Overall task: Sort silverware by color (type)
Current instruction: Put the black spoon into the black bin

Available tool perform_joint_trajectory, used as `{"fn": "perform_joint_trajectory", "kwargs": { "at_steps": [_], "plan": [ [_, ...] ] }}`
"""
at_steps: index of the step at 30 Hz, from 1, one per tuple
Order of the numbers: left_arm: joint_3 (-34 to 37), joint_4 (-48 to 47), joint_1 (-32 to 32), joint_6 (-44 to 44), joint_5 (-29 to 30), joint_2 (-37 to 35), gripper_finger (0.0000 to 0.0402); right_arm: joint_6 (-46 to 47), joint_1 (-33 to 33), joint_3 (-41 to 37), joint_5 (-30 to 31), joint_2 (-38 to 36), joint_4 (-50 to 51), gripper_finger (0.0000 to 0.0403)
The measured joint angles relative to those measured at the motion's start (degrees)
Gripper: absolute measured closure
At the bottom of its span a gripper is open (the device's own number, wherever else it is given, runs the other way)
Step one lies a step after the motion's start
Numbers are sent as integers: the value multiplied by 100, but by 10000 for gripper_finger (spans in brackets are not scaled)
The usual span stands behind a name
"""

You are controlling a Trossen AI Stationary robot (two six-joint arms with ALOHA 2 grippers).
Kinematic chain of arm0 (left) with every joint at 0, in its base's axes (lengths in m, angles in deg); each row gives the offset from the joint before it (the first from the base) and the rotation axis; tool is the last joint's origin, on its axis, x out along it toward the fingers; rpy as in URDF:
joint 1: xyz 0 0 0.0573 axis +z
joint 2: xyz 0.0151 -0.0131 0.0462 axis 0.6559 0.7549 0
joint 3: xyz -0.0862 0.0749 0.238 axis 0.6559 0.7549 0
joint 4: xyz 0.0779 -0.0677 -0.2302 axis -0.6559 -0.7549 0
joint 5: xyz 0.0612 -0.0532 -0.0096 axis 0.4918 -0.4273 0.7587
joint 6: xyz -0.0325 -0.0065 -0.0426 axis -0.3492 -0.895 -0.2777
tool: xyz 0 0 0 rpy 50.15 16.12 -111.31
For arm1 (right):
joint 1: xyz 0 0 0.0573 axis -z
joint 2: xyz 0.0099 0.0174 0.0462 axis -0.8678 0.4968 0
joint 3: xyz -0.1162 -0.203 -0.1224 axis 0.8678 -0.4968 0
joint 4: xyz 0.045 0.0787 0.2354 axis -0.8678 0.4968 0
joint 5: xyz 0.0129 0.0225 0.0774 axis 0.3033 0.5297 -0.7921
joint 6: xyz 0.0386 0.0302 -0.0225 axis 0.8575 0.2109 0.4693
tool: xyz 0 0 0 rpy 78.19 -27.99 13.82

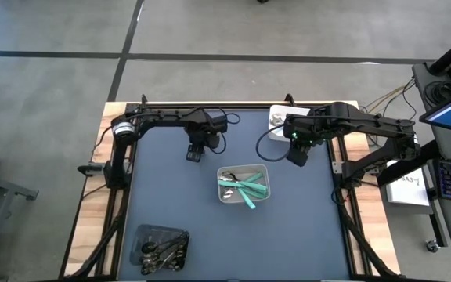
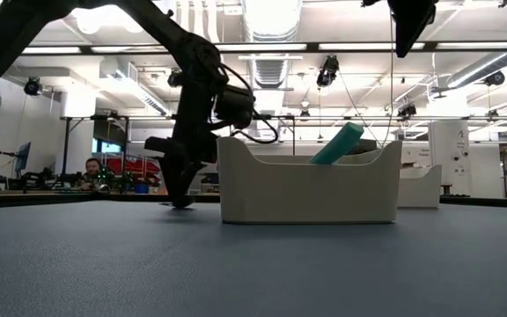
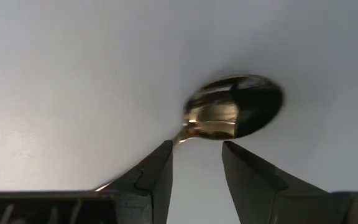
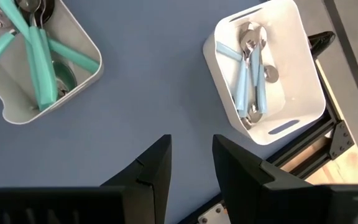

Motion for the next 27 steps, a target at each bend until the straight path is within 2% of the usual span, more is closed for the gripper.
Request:
{"fn": "perform_joint_trajectory", "kwargs": {
  "at_steps": [8, 16, 23, 27],
  "plan": [
    [0, 47, 362, 3, 0, 0, 280, 103, 0, 0, 0, 4, -4, 294],
    [48, 92, 408, -8, -97, 123, 280, 105, 1, 0, 0, 4, -31, 294],
    [141, 259, 401, -227, 109, 218, 281, 114, 0, 0, 2, 4, -74, 294],
    [133, 269, 416, -348, -225, 219, 285, 151, 1, 0, 7, 7, -103, 294]
  ]
}}
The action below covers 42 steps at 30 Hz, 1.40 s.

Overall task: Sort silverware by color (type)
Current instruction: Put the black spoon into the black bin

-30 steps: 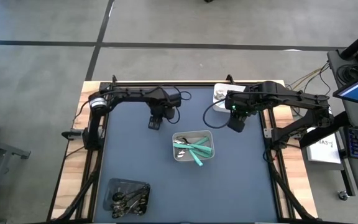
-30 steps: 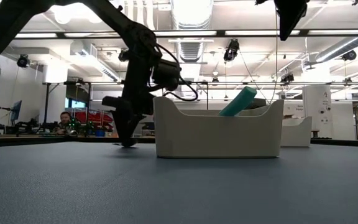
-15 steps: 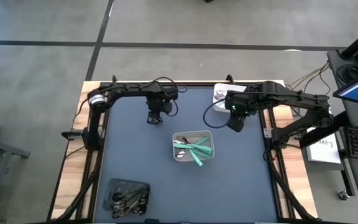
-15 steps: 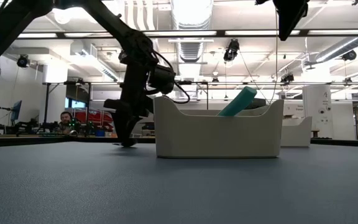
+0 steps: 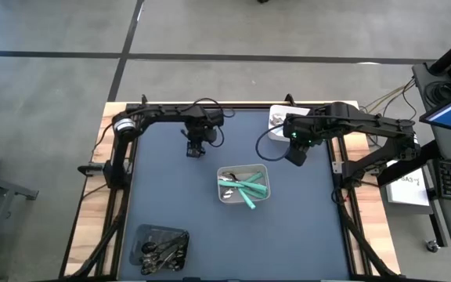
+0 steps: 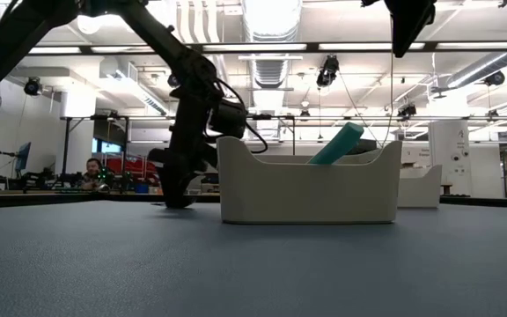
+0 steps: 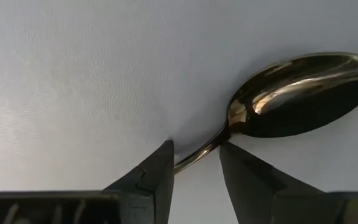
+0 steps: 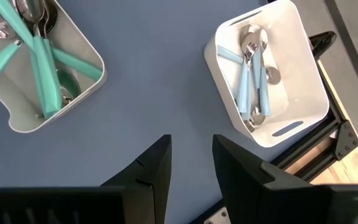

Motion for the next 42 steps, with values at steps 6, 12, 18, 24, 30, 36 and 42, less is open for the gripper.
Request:
{"fn": "perform_joint_trajectory", "kwargs": {
  "at_steps": [6, 12, 18, 24, 30, 36, 42],
  "plan": [
    [-1, 23, 4, -486, -321, 1, 348, 190, 0, 0, 0, 0, -59, 294],
    [4, 63, 42, -1512, -456, 4, 393, 234, 0, 0, 0, 0, -67, 294],
    [-39, 264, 60, -2191, -551, -151, 400, 230, 0, 0, 0, 0, -66, 294],
    [-57, 681, 32, -2910, -1285, -957, 400, 201, 0, -7, 0, 0, -72, 294],
    [-42, 460, -364, -3761, -1316, -1912, 401, -81, -2, -78, 181, 0, -135, 294],
    [-42, 1, -1613, -4796, -1340, -2916, 401, -498, -2, -357, 446, 7, -432, 294],
    [-42, -733, -3228, -6088, -1293, -3643, 401, -678, -2, -739, 442, 35, -1235, 294]
  ]
}}
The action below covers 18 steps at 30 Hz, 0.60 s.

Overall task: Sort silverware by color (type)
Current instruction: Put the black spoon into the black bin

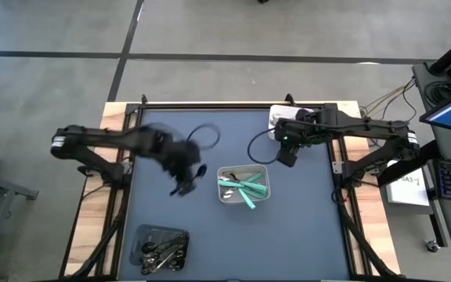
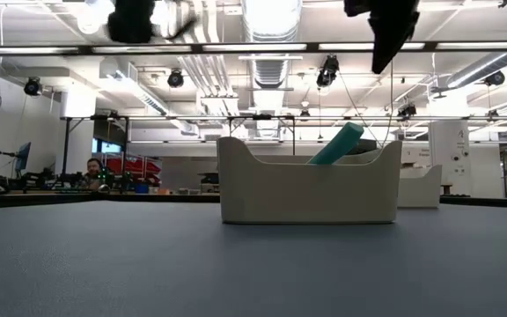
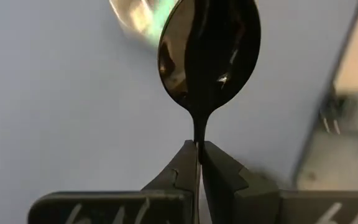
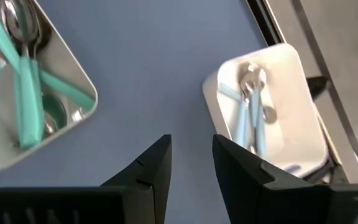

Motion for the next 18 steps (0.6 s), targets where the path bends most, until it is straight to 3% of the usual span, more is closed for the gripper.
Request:
{"fn": "perform_joint_trajectory", "kwargs": {
  "at_steps": [5, 10, 18],
  "plan": [
    [32, -553, -1530, -1427, -5, -166, 401, 104, -1, -274, -66, 7, -537, 294],
    [43, -86, -2885, -2215, 231, -6, 401, 264, 0, -343, -160, 7, -717, 294],
    [55, 137, -4185, -3011, 318, 659, 401, 470, 0, -343, -208, 7, -913, 294]
  ]
}}
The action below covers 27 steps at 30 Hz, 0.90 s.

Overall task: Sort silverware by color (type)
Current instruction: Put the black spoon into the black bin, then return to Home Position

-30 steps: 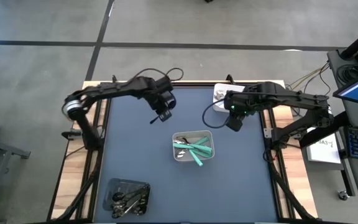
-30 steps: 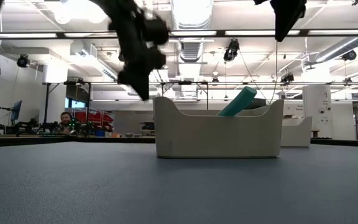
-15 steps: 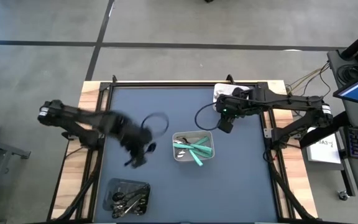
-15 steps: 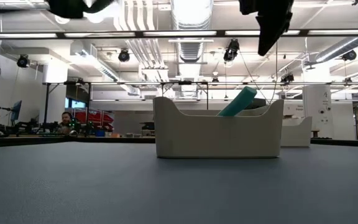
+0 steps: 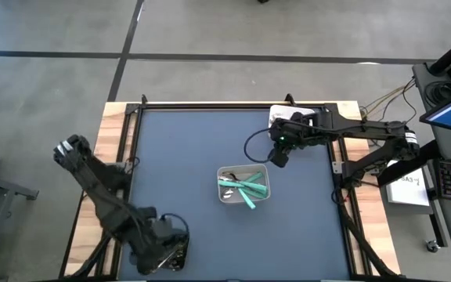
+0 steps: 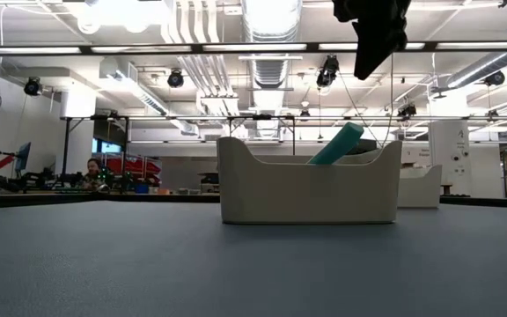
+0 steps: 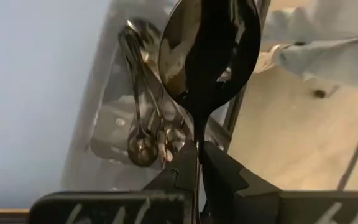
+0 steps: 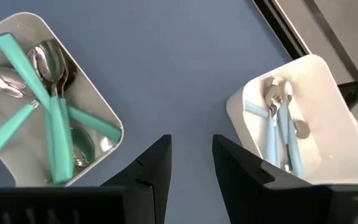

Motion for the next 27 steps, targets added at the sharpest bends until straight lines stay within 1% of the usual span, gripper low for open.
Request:
{"fn": "perform_joint_trajectory", "kwargs": {
  "at_steps": [2, 4, 9, 14, 17, 19, 21, 25, 27],
  "plan": [
    [-2, -3, -119, -100, 17, 166, 400, 148, 0, 0, -93, 0, -2, 294],
    [-2, -6, -161, -289, 59, 367, 393, 192, 0, 0, -332, 0, 0, 294],
    [-14, -9, -146, -432, -3, 778, 360, 333, -13, 0, -811, 0, 0, 294],
    [-163, -32, -146, -372, -215, 1040, 321, 502, -15, 0, -900, -4, 40, 294],
    [-264, -151, -155, -218, -180, 1063, 302, 559, -13, 0, -898, -7, 112, 294],
    [-348, -267, -157, -223, 29, 1065, 292, 550, -15, 0, -898, -7, 148, 294],
    [-412, -292, -157, -239, 439, 1065, 287, 432, -41, 0, -909, -43, 145, 294],
    [-437, -293, -153, -512, 1278, 1065, 287, -206, -191, -25, -1061, -245, 112, 294],
    [-437, -306, -152, -689, 1614, 1065, 288, -214, -321, -143, -1048, -444, 15, 294]
  ]
}}
